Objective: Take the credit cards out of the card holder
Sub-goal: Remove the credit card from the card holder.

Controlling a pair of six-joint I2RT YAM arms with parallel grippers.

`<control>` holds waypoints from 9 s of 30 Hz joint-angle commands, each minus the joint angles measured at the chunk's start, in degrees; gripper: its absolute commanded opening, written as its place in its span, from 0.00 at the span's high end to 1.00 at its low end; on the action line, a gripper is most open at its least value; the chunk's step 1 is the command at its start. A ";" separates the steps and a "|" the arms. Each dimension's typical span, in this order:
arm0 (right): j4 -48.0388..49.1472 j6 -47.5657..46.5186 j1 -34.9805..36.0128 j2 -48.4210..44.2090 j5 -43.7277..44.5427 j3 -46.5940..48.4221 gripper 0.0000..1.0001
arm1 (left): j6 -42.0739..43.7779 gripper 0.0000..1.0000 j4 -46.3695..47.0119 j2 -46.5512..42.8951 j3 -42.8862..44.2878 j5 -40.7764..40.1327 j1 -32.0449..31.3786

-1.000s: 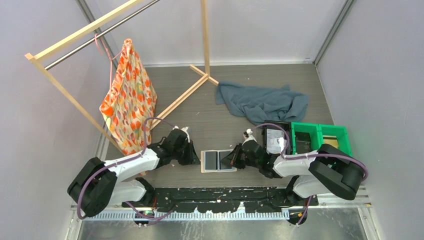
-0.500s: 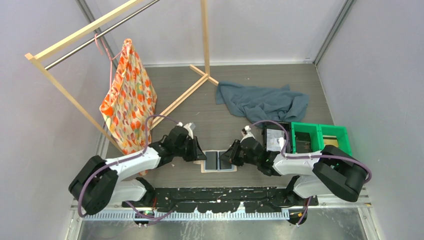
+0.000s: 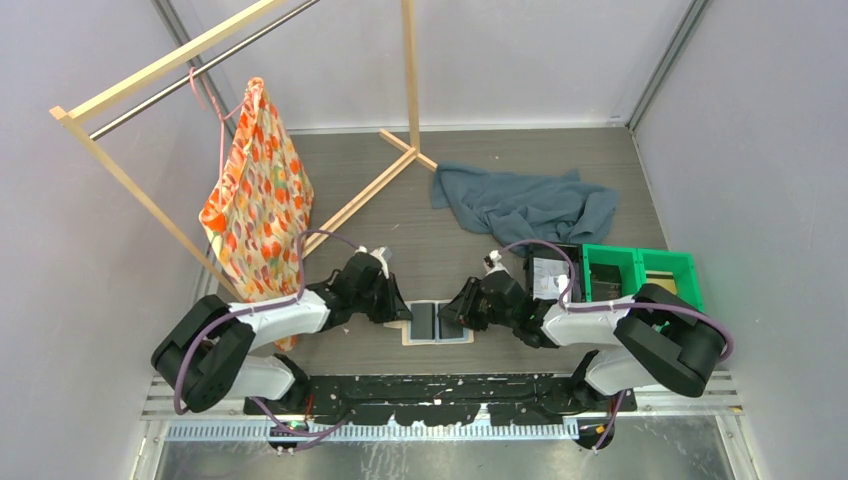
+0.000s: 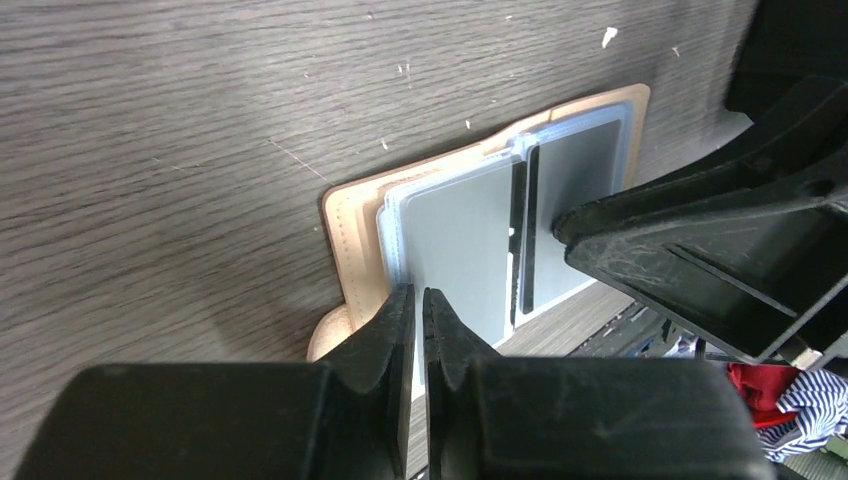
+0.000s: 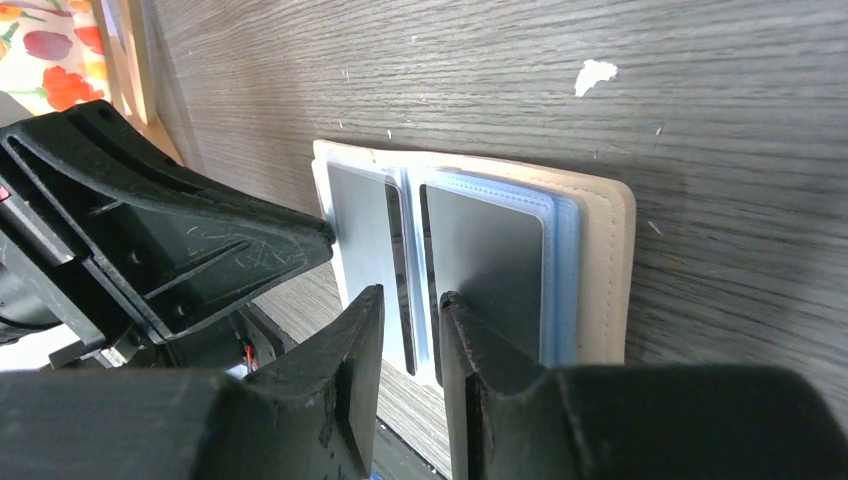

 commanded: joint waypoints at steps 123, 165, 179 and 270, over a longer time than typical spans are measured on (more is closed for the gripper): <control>-11.77 7.03 -0.39 -29.03 7.25 -15.33 0.99 | 1.91 0.92 2.44 6.77 -4.67 0.68 3.92; -4.09 -1.68 -0.45 -31.75 -6.95 -1.10 0.99 | -11.89 0.31 26.39 -13.25 -7.67 25.33 4.10; 0.60 -0.50 -0.45 -27.77 -8.72 -1.98 0.99 | -18.40 0.56 39.38 -8.24 -7.50 27.15 4.10; 33.51 7.46 -4.92 -12.36 -23.29 -5.40 0.87 | -20.98 0.99 33.79 -12.95 -7.18 27.79 7.90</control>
